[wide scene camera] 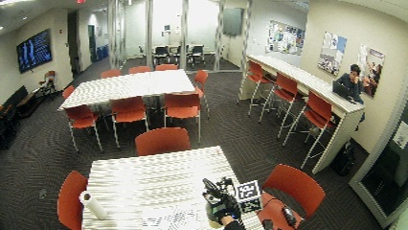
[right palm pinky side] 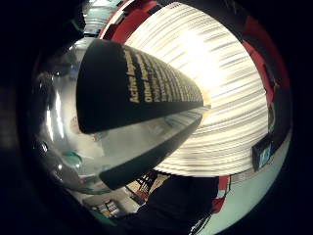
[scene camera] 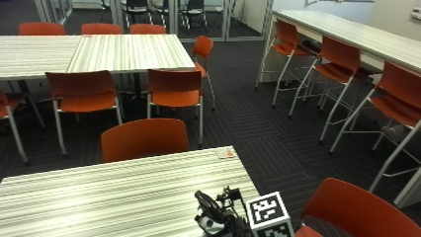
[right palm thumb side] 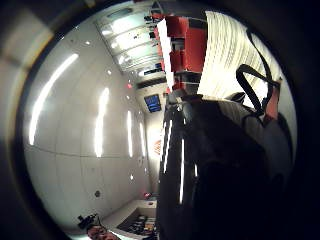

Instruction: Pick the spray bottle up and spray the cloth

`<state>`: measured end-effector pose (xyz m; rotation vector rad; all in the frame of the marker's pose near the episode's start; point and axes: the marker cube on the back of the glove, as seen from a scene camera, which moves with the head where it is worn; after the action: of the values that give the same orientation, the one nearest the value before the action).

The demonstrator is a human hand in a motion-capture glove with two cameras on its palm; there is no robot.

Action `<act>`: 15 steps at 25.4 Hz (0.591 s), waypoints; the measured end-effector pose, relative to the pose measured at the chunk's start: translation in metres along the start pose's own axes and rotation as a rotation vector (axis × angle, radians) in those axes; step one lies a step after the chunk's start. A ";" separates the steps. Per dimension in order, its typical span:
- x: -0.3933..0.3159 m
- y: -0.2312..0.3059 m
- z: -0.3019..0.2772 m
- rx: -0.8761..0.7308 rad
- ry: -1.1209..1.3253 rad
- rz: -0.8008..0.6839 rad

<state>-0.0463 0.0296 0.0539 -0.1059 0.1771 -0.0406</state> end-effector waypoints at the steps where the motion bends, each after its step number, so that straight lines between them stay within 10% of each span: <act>1: -0.003 0.003 0.007 -0.012 0.000 0.000; 15: 0.001 0.016 0.074 -0.097 0.170 0.120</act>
<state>-0.0315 0.0525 0.1245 -0.1883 0.3547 0.0787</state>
